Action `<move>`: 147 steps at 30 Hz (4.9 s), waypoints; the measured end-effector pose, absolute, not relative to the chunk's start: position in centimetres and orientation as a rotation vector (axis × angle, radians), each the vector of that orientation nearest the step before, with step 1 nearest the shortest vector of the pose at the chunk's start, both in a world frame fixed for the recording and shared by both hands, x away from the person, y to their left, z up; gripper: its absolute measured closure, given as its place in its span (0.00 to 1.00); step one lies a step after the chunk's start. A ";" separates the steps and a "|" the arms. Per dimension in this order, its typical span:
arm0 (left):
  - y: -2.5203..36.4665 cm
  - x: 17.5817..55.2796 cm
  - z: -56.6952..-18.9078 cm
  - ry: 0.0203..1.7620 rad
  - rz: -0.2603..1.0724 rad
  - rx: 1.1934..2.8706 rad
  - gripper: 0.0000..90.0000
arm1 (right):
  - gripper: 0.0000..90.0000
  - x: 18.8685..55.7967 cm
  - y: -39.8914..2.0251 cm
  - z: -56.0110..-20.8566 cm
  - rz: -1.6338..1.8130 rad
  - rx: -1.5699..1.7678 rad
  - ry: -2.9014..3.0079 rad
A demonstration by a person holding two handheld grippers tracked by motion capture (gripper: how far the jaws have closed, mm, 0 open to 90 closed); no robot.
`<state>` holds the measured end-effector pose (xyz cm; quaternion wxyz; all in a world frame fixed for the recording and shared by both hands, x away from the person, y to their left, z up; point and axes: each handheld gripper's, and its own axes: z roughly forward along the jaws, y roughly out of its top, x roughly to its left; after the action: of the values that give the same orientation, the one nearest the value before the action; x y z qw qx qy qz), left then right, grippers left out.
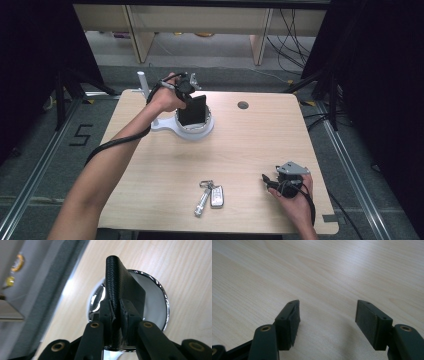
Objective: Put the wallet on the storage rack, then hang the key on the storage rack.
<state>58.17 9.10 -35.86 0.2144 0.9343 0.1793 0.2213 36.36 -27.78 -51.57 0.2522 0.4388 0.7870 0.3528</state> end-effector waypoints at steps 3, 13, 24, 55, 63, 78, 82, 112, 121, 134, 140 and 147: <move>9.6 58.6 -36.8 0.544 0.622 2.556 0.86 | 0.42 36.3 -27.7 -51.6 0.964 1.205 2.155; 11.0 58.1 -36.0 0.721 0.569 2.358 0.49 | 0.41 36.3 -27.7 -51.6 0.947 1.193 2.150; 12.3 52.9 -35.2 0.685 0.512 2.307 0.42 | 0.41 36.3 -27.7 -51.6 0.943 1.191 2.149; 8.8 40.4 -45.3 0.441 0.203 2.428 0.62 | 0.41 36.5 -27.9 -51.7 0.953 1.202 2.160; 7.3 40.7 -47.4 0.373 0.114 2.495 0.63 | 0.41 36.5 -28.0 -51.6 0.958 1.216 2.160; 5.8 40.5 -48.4 0.269 0.098 2.575 0.65 | 0.41 36.6 -27.9 -51.7 0.945 1.199 2.156; 5.7 40.4 -48.4 0.254 0.132 2.581 0.70 | 0.41 36.6 -28.0 -51.7 0.947 1.198 2.156; 5.3 39.7 -48.7 0.354 0.138 2.658 0.99 | 0.41 36.6 -27.9 -51.7 0.944 1.197 2.156; 4.8 41.0 -48.8 0.446 0.156 2.627 0.99 | 0.41 36.6 -27.9 -51.7 0.937 1.196 2.158; 3.6 41.6 -49.0 0.485 0.173 2.582 0.96 | 0.41 36.6 -27.9 -51.7 0.933 1.190 2.162; 3.4 41.3 -48.5 0.567 0.150 2.556 0.90 | 0.41 36.6 -27.9 -51.7 0.938 1.190 2.161; 2.1 40.2 -47.1 0.713 0.109 2.461 0.73 | 0.41 36.5 -27.7 -51.7 0.941 1.205 2.175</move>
<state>40.18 2.12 -47.15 0.2846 0.9200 0.2664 0.0407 36.55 -27.72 -51.71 0.2392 0.4403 0.7943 0.3436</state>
